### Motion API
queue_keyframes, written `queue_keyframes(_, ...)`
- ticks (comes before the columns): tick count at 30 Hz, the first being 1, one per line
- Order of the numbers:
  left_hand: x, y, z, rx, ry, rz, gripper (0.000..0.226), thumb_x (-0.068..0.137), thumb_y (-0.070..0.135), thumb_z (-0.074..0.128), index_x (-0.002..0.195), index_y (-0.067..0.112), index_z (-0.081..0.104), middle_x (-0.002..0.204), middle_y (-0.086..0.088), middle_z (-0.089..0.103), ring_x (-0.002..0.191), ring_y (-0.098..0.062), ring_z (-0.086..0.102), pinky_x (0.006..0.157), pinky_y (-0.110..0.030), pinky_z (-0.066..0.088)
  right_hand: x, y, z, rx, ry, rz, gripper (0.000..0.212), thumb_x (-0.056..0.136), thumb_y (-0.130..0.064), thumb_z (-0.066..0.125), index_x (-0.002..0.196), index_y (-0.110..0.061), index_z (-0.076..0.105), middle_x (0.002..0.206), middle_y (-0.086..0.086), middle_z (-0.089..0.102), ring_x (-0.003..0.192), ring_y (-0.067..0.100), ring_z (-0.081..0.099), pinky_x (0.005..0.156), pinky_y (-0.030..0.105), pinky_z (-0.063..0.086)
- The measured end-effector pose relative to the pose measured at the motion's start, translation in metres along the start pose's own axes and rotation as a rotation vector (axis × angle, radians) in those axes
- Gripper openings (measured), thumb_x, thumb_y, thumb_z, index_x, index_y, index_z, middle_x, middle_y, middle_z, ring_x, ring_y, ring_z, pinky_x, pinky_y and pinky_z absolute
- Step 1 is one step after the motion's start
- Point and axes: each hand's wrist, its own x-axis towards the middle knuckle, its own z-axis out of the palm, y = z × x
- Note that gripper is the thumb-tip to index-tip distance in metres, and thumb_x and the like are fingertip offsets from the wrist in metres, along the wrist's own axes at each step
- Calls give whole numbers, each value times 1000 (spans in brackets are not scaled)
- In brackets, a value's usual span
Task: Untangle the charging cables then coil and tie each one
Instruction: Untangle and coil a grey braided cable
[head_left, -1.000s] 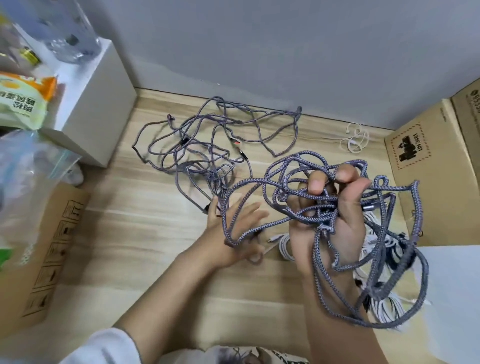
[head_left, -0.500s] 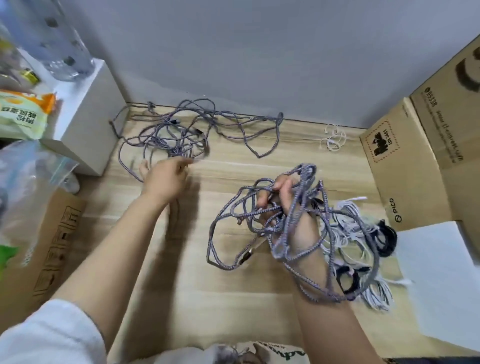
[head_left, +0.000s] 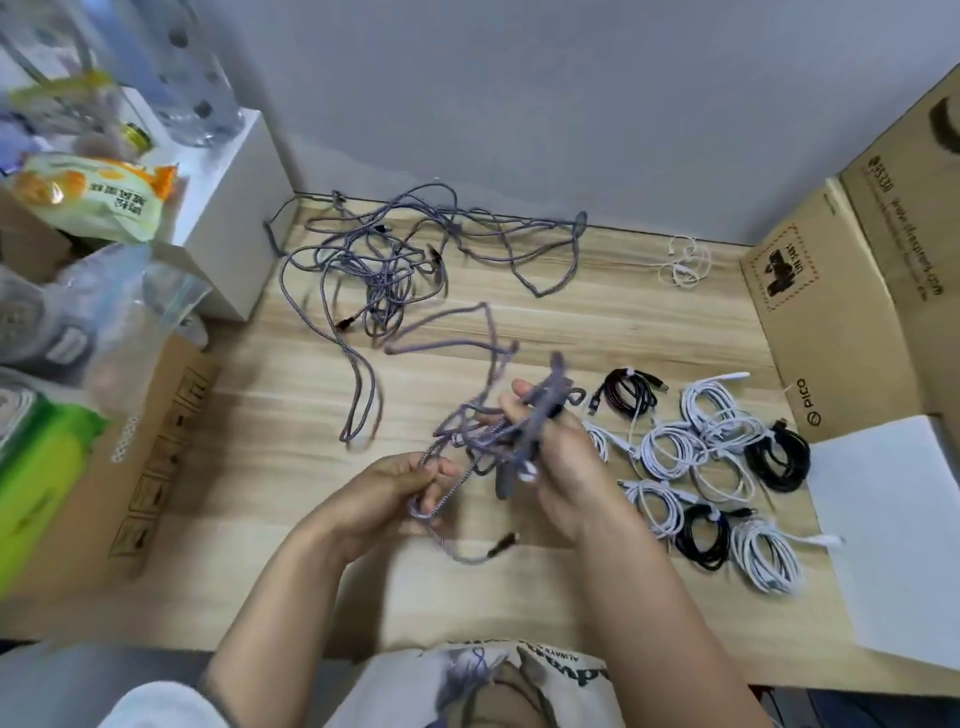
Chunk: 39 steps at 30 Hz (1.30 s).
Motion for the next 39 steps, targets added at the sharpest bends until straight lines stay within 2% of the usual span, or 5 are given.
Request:
queue_keyframes(4,6,-2,-6,-46,312,-82,26,100,16,37,81,14,54,40,8,48,35,-2,48,40,-16,46,4,11,-22,-496,-69,-92,10,88,-12,63,92,-18,56,73,8,54,43,8,46,44,20,35)
queue_keyframes(12,3,1,-40,-309,743,230,16,101,20,39,88,16,45,37,5,52,31,-6,51,42,-22,47,8,23,-52,-1186,36,-64,30,84,-28,66,110,-15,60,105,5,64,101,22,57,77,28,40)
queue_keyframes(21,-48,48,12,226,295,311,22,97,10,48,76,6,47,54,-8,55,39,-13,52,41,-18,40,0,13,-42,-1012,9,-131,22,88,-34,62,102,-18,58,96,0,65,94,23,63,83,32,45)
queue_keyframes(25,-77,70,21,1042,540,437,34,92,47,44,71,23,54,65,13,67,71,-14,64,68,-36,49,-13,-3,-36,-1173,-87,-155,31,86,-38,64,114,-25,56,96,-8,59,90,13,56,70,24,36)
queue_keyframes(39,-81,111,53,1029,321,578,39,77,66,37,70,32,55,51,9,50,48,-8,47,52,-31,34,-40,-33,-4,-805,-249,-944,34,83,-34,60,116,-24,59,101,-17,61,99,2,57,89,22,43)
